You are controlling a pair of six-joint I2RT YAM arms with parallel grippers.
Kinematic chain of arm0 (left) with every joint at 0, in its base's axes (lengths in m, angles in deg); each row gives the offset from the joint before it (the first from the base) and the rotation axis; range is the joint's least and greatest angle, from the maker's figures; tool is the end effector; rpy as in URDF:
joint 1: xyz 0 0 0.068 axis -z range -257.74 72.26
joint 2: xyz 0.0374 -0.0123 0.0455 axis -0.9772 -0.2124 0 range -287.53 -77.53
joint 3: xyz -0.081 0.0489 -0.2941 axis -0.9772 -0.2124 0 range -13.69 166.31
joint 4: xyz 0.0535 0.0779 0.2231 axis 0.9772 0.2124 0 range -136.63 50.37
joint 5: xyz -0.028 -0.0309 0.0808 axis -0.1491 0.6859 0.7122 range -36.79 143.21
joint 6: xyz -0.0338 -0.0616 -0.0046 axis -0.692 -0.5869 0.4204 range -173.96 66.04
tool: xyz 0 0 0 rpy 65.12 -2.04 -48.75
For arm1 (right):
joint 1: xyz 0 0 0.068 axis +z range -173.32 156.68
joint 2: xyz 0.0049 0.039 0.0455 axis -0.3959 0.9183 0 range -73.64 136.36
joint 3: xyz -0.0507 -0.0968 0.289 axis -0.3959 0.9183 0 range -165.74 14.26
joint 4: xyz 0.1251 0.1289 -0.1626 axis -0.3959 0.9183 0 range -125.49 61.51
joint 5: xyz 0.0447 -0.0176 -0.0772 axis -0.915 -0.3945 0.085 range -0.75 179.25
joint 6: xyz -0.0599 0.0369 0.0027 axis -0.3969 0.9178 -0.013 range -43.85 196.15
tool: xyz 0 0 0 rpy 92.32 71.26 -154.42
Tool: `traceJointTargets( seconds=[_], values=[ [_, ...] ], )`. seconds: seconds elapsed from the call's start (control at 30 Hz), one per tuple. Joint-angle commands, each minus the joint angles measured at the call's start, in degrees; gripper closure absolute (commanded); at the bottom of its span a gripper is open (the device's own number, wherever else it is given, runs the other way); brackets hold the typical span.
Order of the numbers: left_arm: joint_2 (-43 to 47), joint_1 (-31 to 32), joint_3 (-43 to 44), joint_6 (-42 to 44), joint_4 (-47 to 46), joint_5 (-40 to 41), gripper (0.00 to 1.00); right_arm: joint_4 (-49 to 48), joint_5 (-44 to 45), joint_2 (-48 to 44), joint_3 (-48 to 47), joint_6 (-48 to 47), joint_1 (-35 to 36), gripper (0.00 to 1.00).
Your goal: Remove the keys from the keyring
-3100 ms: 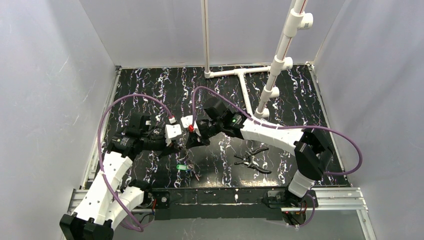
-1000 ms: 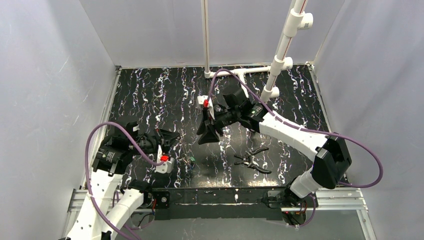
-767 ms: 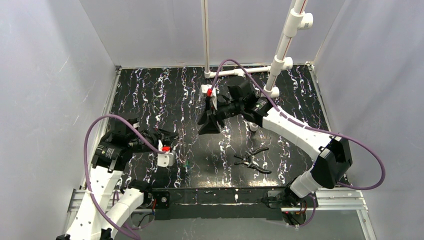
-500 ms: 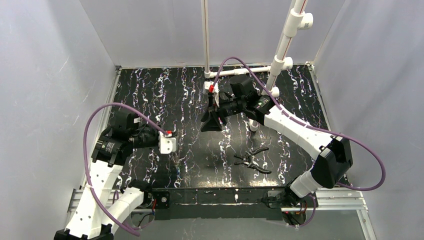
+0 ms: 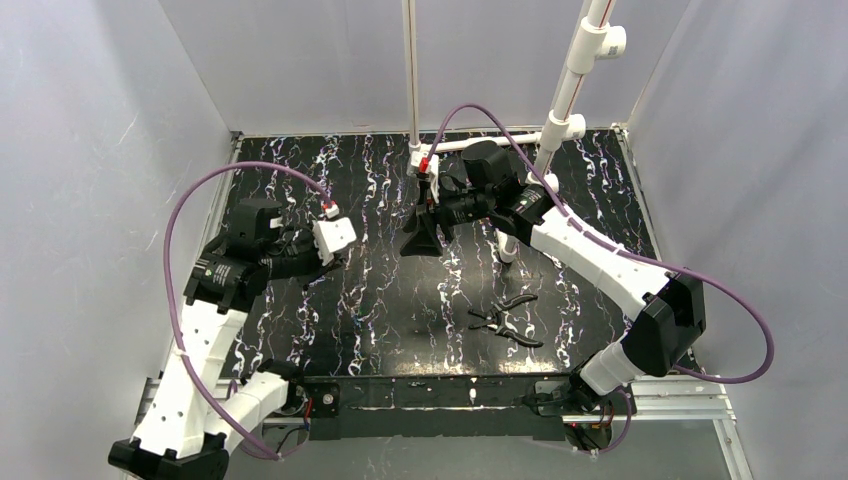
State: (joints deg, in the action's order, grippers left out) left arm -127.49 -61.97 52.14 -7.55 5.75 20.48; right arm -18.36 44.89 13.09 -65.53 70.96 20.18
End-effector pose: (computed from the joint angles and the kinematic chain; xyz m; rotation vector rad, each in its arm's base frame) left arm 0.1110 -0.0636 0.3903 1.3427 1.6284 -0.3132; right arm 0.2174 0.2619 0.3997 -1.3007 1.5973 1.1907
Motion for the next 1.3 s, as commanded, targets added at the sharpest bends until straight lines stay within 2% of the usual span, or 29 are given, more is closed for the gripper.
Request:
traceJointTargets(
  seconds=[0.0, 0.27, 0.43, 0.77, 1.0, 1.27],
  values=[
    [-1.0, 0.2, 2.9, -14.0, 2.1, 2.0, 1.0, 0.3, 1.3, -0.6, -2.0, 0.2, -0.2, 0.32],
    [-3.4, 0.2, 3.4, -32.4, 2.9, 3.3, 1.0, 0.2, 4.8, -0.6, -1.7, -0.8, -0.2, 0.41],
    [-4.2, 0.1, 4.0, -38.9, 2.8, 2.4, 1.0, 1.4, 4.4, -0.1, -3.1, -3.0, 1.2, 0.48],
    [-5.2, 0.2, 4.6, -41.0, 3.3, -0.9, 1.0, 3.1, 6.9, 2.1, -4.2, -9.3, 8.8, 0.5],
    [-6.2, 0.2, 3.7, -41.4, 3.9, -2.0, 1.0, -2.8, 6.5, 4.5, -2.5, -8.9, 11.5, 0.54],
    [-6.4, 0.2, 3.4, -41.6, 4.2, -2.6, 1.0, -4.0, 7.9, 7.1, -4.5, -10.5, 13.8, 0.54]
  ],
)
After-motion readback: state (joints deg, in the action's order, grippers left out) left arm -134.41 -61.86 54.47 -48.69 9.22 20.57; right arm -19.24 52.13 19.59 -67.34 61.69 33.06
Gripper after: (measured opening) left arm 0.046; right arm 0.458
